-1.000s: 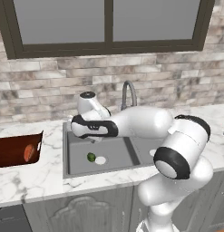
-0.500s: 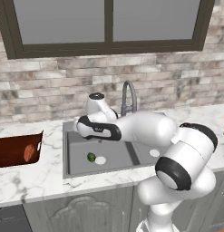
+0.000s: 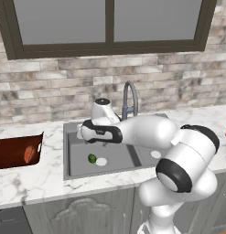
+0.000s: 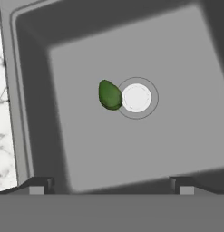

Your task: Pick up all produce items and place them in the sink. Turn on the sink faucet to wash them. Then turn the sink off and put them in the tray.

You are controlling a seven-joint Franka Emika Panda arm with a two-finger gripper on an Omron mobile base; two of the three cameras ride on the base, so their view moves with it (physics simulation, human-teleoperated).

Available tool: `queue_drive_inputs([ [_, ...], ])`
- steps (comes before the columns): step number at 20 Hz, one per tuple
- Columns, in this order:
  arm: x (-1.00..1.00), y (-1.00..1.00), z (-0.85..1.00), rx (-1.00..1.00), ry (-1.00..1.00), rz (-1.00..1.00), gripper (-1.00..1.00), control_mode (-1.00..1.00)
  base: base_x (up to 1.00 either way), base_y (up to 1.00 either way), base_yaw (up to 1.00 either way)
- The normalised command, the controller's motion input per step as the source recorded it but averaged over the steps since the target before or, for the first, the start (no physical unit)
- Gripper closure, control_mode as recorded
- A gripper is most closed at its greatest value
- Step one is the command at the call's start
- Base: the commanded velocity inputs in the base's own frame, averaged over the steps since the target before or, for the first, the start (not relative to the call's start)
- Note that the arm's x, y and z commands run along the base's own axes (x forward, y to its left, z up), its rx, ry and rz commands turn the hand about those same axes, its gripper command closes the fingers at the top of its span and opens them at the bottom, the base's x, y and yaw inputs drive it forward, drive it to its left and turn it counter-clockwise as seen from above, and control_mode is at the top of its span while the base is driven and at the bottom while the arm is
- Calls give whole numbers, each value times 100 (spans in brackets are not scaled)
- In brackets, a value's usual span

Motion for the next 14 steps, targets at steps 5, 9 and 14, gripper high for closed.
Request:
queue_drive_inputs([
  [5,0,-11,-25,-6,0,13,-100,-100,0,0,0],
  [9,24,-3,-38,-1,0,11,-100,-100,0,0,0],
  [14,37,-2,-39,0,0,10,-100,-100,0,0,0],
])
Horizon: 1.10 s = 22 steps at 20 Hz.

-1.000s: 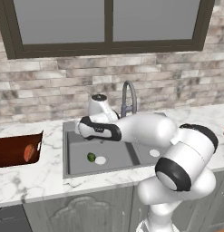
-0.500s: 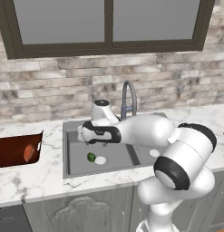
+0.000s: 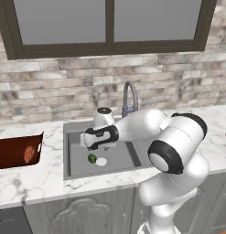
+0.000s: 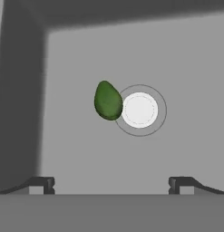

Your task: Pick up all produce items and place them in the sink. Turn on the sink faucet to wash them. Then turn the sink off and put them in the tray.

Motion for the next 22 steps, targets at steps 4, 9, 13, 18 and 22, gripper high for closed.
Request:
queue_drive_inputs([
  [4,38,0,-38,-1,0,8,-100,-100,0,0,0],
  [9,27,0,-31,-2,0,5,-100,-100,0,0,0],
  [13,18,8,-25,-4,0,1,-100,-100,0,0,0],
  [18,4,10,-21,-4,0,0,-100,-100,0,0,0],
  [22,4,3,-14,-2,-1,0,-100,-100,0,0,0],
])
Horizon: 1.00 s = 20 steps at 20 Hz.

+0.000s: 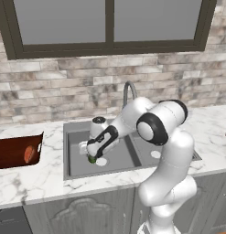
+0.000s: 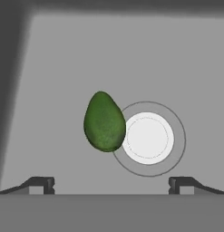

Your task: Pick up all produce items and place them in the sink. Turn on the sink faucet to wash them. Then turn the sink off and put them in the tray.

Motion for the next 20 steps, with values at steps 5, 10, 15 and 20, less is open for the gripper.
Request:
queue_drive_inputs([
  [5,8,0,-16,-2,-5,0,-100,-100,0,0,0],
  [10,11,0,-16,-2,-5,0,-100,-100,0,0,0],
  [15,15,5,-19,-2,-3,0,-100,-100,0,0,0],
  [20,4,1,-13,0,-1,0,-100,-100,0,0,0],
])
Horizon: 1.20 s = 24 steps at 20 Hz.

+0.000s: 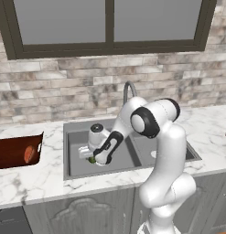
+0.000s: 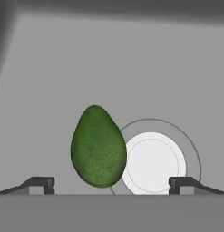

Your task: Pick up all produce items and place them in the sink. Turn on the sink faucet to wash them. Then turn the sink off and put them in the tray.

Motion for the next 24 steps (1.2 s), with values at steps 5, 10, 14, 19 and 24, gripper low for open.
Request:
queue_drive_inputs([
  [5,6,2,-13,-1,0,0,-100,-100,0,0,0],
  [10,16,1,-19,-1,0,0,-100,-100,0,0,0],
  [14,18,7,-19,-1,-2,0,-100,-100,0,0,0],
  [19,9,11,-16,0,-2,1,-100,-100,0,0,0],
  [24,4,6,-11,0,0,1,100,-100,0,0,0],
])
